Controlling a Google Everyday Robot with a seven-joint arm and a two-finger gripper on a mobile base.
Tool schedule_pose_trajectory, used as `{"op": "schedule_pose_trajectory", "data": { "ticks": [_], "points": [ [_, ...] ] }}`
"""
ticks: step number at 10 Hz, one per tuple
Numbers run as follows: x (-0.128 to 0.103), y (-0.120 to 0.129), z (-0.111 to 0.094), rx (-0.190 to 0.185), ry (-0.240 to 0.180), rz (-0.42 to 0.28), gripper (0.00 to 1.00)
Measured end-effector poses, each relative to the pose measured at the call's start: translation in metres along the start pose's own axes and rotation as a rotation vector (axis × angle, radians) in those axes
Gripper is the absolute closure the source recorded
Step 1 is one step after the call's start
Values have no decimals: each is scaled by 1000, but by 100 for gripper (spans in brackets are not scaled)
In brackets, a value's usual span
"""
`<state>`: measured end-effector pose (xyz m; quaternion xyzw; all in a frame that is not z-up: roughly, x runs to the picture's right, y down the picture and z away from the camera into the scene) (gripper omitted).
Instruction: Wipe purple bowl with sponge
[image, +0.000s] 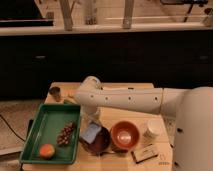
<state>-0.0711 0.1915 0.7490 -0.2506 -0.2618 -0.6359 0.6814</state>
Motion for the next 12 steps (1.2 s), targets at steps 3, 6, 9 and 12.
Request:
{"op": "schedule_pose_trajectory", "data": {
  "ticks": [3, 6, 9, 12],
  "points": [
    [-24, 19, 4, 3, -14, 12, 98],
    [-32, 51, 4, -3, -15, 72, 98],
    [-20, 67, 3, -7, -2, 126, 98],
    [-2, 69, 0, 4, 8, 134, 98]
  ]
}}
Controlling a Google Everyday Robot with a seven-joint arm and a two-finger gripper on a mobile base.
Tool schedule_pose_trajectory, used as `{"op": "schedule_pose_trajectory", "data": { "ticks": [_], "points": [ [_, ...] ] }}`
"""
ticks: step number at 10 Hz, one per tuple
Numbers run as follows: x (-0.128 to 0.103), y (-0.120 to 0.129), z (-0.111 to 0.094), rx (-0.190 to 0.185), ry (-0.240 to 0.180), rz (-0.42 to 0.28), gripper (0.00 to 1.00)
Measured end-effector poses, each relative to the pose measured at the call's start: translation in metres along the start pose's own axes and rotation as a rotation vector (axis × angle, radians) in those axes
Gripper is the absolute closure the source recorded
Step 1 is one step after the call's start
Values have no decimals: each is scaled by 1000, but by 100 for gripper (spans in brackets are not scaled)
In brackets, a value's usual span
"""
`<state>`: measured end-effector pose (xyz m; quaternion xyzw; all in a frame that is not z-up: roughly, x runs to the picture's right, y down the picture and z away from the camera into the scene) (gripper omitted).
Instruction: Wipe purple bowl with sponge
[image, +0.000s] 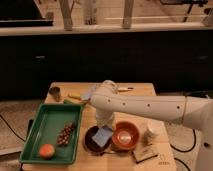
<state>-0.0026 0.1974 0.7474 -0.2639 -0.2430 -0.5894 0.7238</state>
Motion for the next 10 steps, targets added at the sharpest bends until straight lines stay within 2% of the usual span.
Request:
{"op": "schedule_pose_trajectory", "data": {
  "ticks": [3, 10],
  "points": [
    [3, -17, -2, 19, 3, -56, 98],
    [4, -18, -2, 22, 5, -62, 98]
  ]
}}
